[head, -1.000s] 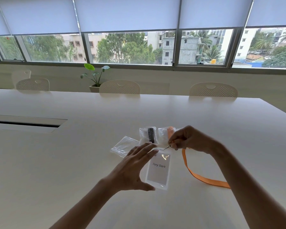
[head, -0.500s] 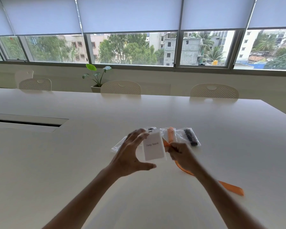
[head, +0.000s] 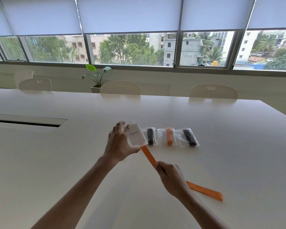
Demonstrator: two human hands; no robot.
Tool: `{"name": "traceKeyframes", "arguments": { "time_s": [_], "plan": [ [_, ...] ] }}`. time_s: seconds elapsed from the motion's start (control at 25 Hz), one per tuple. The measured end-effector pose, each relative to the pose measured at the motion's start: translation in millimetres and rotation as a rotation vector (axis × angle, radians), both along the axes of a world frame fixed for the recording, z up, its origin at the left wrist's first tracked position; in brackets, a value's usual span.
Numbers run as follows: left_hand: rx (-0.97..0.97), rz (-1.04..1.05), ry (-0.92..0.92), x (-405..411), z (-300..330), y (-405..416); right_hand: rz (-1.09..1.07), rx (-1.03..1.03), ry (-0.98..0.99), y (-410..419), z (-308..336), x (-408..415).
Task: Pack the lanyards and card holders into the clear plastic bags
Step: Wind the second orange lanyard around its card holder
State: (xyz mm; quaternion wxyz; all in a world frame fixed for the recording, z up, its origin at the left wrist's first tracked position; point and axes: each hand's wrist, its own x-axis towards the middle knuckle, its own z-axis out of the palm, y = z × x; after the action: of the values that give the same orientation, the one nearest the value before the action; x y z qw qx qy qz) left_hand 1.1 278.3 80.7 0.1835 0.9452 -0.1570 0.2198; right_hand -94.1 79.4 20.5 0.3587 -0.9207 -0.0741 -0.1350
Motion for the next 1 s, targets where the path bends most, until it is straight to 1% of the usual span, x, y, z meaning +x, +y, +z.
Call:
{"name": "traceKeyframes", "arguments": {
  "time_s": [0.16,0.28,0.44,0.56,0.68,0.84,0.92,1.0],
  "plan": [
    [0.064,0.073,-0.018,6.5,-4.9,7.8,0.048,-0.026,-0.048,1.4,7.1,-12.9],
    [0.101,0.109,-0.011,8.6,-8.6,12.7,0.093,0.015,-0.048,4.4,14.9,-20.1],
    [0.159,0.117,0.001,6.8,-14.3,18.1,0.113,-0.019,-0.058,0.0,36.6,-26.3],
    [0.214,0.089,0.031,1.4,-21.5,20.1,0.1,-0.062,-0.1,-4.9,61.7,-27.5],
    [0.265,-0.031,0.044,-7.5,-29.9,16.5,0.079,-0.12,-0.203,-11.4,90.5,-22.6],
    [0.403,-0.307,-0.091,-27.0,-33.5,2.4,0.024,-0.108,-0.327,-22.8,121.9,-0.6],
    [0.424,-0.403,-0.139,-36.3,-30.8,-5.2,-0.047,-0.043,-0.307,-28.9,130.6,13.6],
    [0.4,-0.464,-0.149,-42.4,-27.1,-10.6,-0.101,0.002,-0.276,-35.2,134.5,27.4]
  ]
}}
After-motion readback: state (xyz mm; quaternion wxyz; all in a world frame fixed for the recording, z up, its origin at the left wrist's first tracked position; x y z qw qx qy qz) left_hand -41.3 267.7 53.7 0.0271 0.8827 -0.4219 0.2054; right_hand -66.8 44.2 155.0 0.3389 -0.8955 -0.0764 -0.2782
